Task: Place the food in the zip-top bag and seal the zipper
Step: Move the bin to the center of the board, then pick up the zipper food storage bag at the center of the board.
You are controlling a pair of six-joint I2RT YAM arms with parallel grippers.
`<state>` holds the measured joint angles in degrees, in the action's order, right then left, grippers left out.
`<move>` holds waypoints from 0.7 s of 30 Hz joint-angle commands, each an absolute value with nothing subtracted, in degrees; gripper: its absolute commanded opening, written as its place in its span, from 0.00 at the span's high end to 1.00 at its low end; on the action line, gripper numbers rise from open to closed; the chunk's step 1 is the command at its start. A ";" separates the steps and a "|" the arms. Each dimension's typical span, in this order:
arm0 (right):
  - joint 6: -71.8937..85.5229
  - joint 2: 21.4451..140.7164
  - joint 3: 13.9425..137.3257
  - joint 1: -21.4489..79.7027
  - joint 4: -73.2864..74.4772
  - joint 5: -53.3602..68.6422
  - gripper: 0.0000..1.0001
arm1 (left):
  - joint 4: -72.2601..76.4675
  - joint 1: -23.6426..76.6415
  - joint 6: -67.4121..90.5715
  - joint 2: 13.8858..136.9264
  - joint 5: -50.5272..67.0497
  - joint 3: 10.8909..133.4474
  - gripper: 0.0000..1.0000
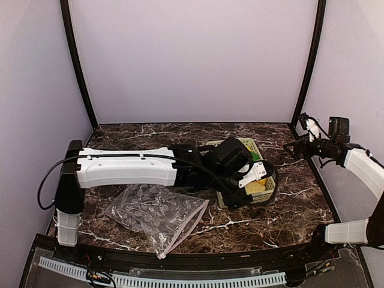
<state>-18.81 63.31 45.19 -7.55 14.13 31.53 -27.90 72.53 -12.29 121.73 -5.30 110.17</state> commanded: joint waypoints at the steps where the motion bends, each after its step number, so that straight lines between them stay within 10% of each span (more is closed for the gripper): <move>1: -20.11 64.56 45.66 -7.72 13.91 34.01 0.01 | -27.62 75.35 -6.98 108.65 -20.90 95.05 0.04; 9: -19.75 66.41 46.52 -6.96 14.68 33.40 0.01 | -27.65 78.13 8.52 98.32 -32.33 78.01 0.05; 21: -20.90 67.20 46.42 -6.09 15.03 33.13 0.01 | -39.76 79.72 28.74 104.79 -29.95 77.73 0.51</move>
